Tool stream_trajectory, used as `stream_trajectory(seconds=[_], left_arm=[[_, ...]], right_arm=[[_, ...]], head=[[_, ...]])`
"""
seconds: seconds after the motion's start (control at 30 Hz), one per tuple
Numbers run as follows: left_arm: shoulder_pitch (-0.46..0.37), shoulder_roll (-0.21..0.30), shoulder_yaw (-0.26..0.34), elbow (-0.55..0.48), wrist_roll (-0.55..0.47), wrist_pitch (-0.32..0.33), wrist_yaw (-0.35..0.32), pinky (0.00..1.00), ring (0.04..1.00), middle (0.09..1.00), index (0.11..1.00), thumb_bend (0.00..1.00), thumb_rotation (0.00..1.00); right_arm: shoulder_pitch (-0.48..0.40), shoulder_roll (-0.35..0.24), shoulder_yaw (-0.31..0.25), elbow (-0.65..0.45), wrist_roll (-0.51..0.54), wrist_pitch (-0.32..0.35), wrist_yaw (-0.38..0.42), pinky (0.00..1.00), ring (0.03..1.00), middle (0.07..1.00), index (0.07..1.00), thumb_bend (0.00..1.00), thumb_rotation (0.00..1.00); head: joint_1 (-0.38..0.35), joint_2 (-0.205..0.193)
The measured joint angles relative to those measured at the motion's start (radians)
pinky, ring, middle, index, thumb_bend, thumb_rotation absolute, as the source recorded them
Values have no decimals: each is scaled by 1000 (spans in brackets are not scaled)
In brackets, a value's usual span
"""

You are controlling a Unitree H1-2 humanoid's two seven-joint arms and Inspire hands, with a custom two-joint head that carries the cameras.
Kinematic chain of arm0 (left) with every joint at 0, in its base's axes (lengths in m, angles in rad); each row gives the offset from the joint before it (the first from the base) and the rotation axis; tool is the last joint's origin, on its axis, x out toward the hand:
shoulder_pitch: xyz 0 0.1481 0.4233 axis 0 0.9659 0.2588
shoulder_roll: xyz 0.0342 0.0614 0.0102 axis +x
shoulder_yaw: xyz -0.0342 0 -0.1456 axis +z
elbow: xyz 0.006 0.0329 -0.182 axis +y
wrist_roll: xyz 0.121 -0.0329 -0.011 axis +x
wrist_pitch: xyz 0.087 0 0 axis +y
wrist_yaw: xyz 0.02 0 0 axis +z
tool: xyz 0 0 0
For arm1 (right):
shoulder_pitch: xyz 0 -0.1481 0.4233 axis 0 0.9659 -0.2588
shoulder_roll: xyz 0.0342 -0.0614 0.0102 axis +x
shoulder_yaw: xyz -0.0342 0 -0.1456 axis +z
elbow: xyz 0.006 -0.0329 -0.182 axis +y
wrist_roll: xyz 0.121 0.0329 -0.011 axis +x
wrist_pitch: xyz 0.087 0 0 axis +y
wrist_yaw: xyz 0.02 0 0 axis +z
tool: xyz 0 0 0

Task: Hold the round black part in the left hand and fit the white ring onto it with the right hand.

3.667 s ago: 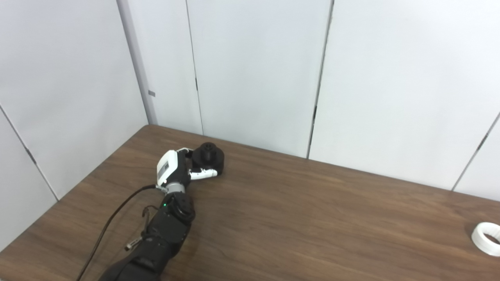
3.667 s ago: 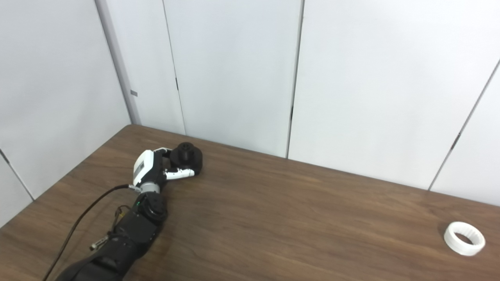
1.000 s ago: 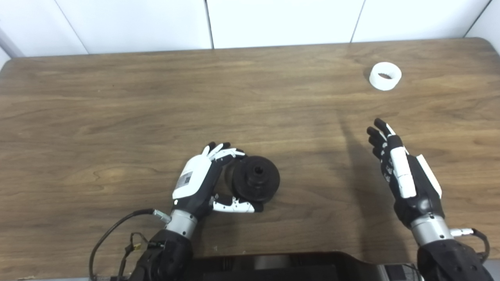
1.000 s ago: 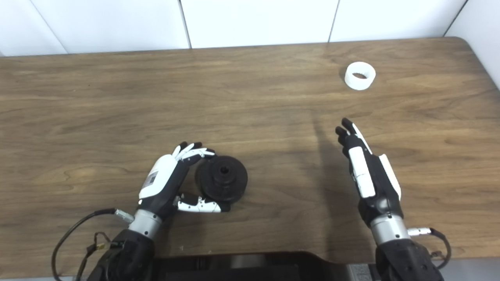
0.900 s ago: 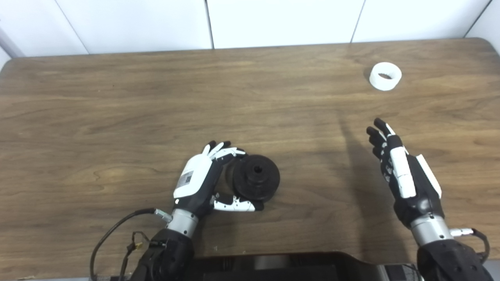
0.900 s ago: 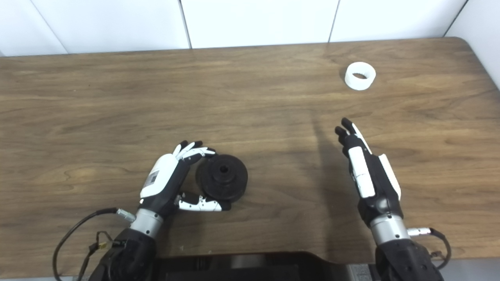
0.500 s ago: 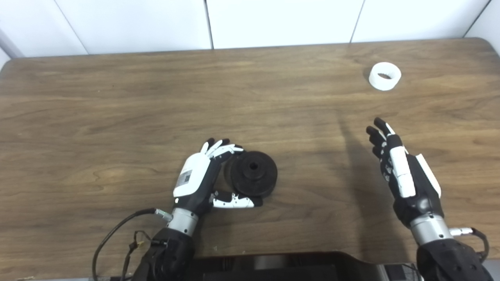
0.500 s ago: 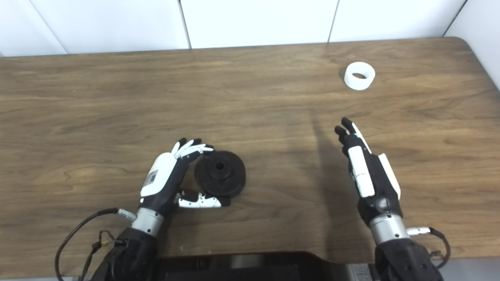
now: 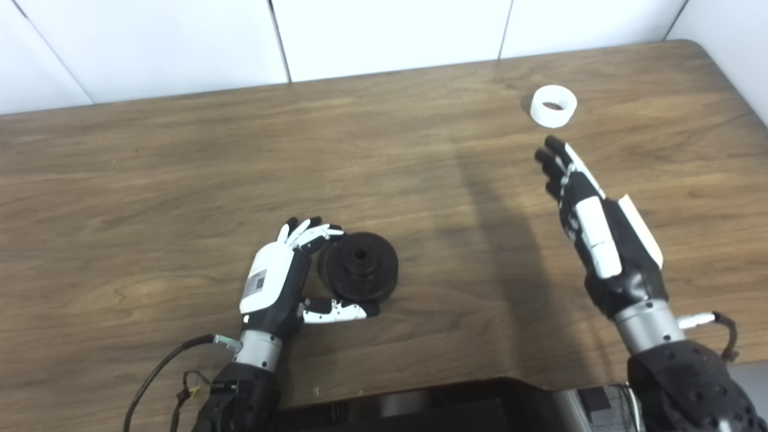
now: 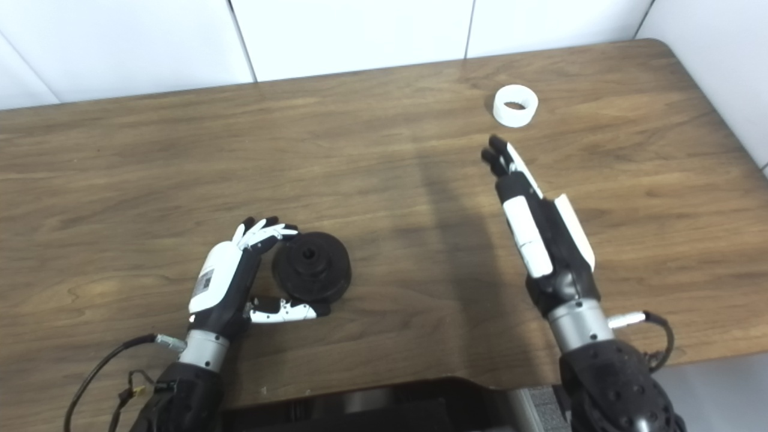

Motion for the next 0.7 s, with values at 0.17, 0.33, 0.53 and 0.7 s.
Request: stream_trajectory(seconds=[0.17, 0.33, 0.53, 0.7], left_arm=[[3, 6, -2, 12, -1, -24, 10, 1000, 925, 818, 487, 520, 68], [13, 8, 3, 15, -1, -39, 27, 1000, 923, 822, 487, 520, 66], [20, 15, 7, 16, 0, -47, 43, 1000, 931, 828, 488, 521, 64], [23, 26, 8, 22, 0, -78, 60, 1000, 931, 828, 487, 521, 64]], right_arm=[[-131, -11, -71, -2, -59, 0, 49, 989, 990, 946, 973, 590, 985], [-188, -36, -155, 26, -189, 0, 168, 962, 947, 921, 939, 643, 645], [-305, -63, -225, 81, -434, 0, 383, 866, 909, 912, 910, 842, 309], [-436, -145, -238, 187, -584, 0, 495, 847, 902, 906, 891, 908, 299]], head=[[-44, -83], [-84, -146], [-110, -183], [-140, -229]])
